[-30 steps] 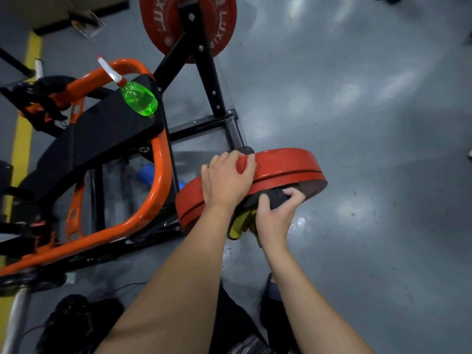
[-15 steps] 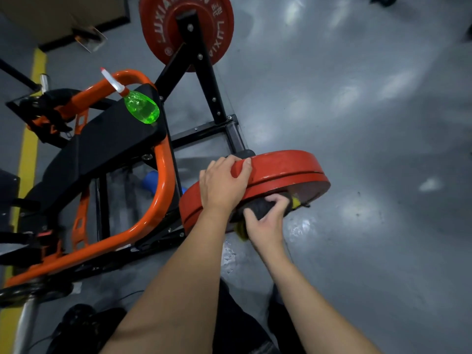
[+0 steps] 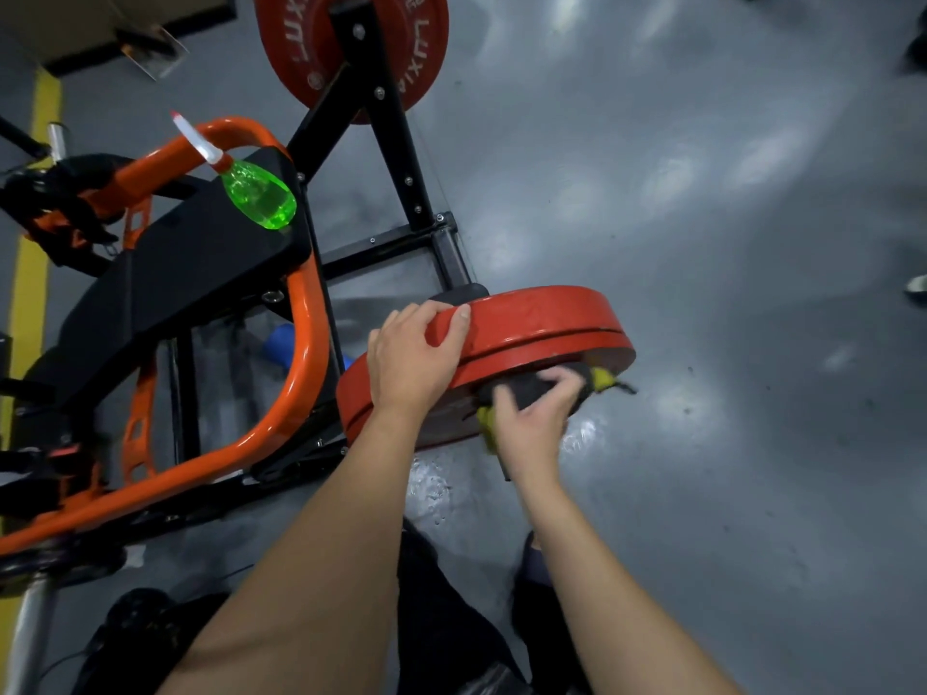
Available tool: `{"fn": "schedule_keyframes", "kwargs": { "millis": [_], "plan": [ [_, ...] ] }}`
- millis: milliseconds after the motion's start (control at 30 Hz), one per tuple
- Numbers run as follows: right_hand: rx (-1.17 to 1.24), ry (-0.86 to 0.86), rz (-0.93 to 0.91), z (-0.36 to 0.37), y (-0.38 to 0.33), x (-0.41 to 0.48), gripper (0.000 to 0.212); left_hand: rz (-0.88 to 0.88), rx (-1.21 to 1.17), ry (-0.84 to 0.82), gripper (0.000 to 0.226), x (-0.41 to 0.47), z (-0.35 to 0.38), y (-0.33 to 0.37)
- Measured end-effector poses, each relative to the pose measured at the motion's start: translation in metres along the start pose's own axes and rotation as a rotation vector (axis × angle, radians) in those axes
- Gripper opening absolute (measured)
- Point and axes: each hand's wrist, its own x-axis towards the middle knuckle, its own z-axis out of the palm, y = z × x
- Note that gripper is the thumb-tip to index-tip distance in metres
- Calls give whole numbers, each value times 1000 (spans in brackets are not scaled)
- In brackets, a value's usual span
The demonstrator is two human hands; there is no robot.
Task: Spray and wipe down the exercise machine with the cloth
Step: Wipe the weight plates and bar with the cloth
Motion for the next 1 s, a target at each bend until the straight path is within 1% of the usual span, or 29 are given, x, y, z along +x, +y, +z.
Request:
{"fn": "schedule_keyframes", "kwargs": {
  "millis": [67,100,133,200,333,467,533,567,600,667,700,733,767,800,867,933,1000],
  "plan": [
    [-1,-104,-48,12,-3,-21,48,-7,-22,-7,57,-1,-3,-3],
    [13,-115,-41,13,-6,-24,48,-11,-32,-8,60,-1,-4,-5],
    [30,-97,-28,11,-7,-20,48,-15,-43,-8,60,-2,-6,-7],
    [63,-5,-35,-2,-8,-3,47,-19,-86,-10,58,-4,-8,-14],
    [61,180,-49,-38,-6,43,46,-19,-202,14,46,-6,-6,-36],
    [72,241,-54,-33,-12,45,42,-25,-264,40,32,-6,-5,-64],
    [45,235,-79,-19,-11,28,42,-20,-299,44,32,-7,-4,-78],
    [15,187,-111,-11,-7,15,44,-19,-311,46,34,-8,-4,-86],
    [-37,98,-147,-3,-3,2,47,-21,-316,41,37,-10,-4,-92],
    [-159,-159,-186,14,8,-24,52,-43,-297,18,42,-16,-7,-105],
    [-190,-298,-177,20,15,-34,54,-61,-268,-6,42,-19,-9,-111],
    [-201,-400,-158,25,20,-43,54,-76,-232,-30,42,-23,-11,-116],
    [-193,-435,-144,26,24,-47,53,-84,-192,-47,41,-25,-15,-120],
    [-170,-403,-136,26,25,-48,52,-84,-158,-51,40,-27,-19,-123],
    [-96,-234,-80,17,26,-38,52,-55,-107,-16,39,-24,-26,-118],
    [-55,-61,24,1,26,-15,55,-13,-126,46,36,-16,-33,-98],
    [-11,57,163,-14,34,13,54,52,-153,85,39,-7,-35,-65]
  ]
}}
